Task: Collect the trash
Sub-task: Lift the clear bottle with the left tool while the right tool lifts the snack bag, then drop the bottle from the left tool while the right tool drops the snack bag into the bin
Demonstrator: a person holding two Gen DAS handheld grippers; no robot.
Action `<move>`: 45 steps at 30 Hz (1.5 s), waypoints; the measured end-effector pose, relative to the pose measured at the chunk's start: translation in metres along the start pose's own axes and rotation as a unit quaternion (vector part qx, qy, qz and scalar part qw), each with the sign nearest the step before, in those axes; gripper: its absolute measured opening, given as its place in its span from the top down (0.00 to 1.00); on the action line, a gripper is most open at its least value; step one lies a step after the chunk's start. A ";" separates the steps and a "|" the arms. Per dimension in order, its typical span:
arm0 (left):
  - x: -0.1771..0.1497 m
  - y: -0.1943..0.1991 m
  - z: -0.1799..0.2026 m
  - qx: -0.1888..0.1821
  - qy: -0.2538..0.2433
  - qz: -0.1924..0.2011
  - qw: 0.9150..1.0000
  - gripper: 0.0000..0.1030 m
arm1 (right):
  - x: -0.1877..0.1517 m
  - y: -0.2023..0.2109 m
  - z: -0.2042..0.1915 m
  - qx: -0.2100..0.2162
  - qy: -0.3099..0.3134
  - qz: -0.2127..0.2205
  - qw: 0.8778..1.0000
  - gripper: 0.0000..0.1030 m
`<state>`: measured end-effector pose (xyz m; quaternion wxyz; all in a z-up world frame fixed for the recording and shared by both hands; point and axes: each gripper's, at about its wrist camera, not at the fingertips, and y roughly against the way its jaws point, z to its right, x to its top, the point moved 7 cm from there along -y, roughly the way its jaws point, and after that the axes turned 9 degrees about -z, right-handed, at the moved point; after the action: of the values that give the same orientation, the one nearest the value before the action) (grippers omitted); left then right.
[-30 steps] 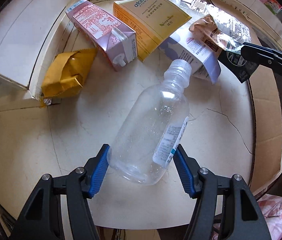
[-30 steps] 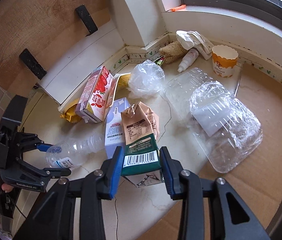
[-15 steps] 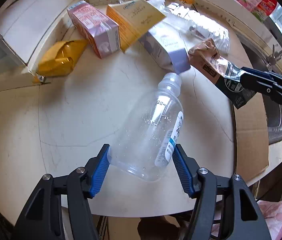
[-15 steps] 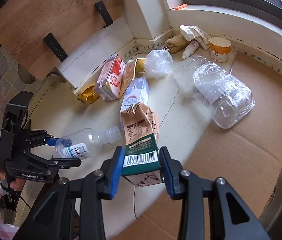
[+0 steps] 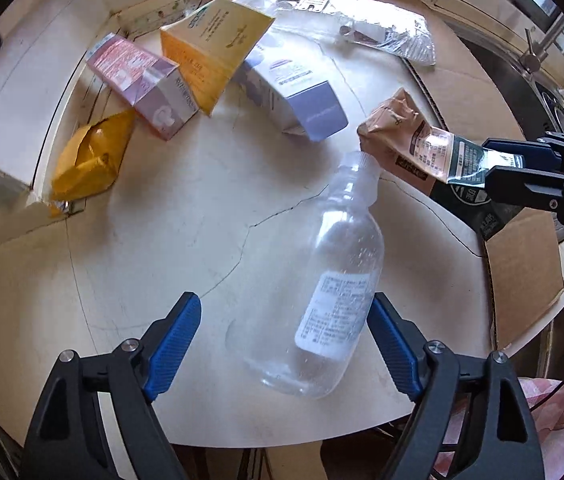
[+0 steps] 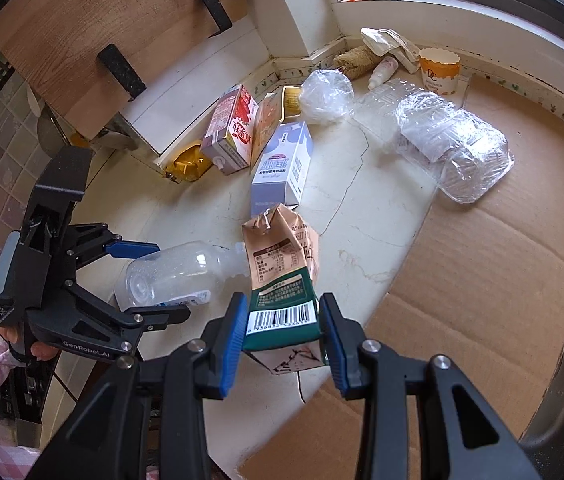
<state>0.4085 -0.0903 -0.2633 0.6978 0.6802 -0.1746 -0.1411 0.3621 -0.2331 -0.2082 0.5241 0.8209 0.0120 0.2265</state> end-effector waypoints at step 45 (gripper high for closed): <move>-0.319 -0.046 0.057 -0.061 0.060 0.014 0.996 0.50 | -0.258 -0.072 -0.149 -0.038 -0.088 -0.073 0.993 0.64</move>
<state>0.0988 -0.0048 -0.3250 0.7493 0.6410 -0.1331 -0.1002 0.0892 -0.1395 -0.3117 0.5694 0.8138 0.0171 0.1152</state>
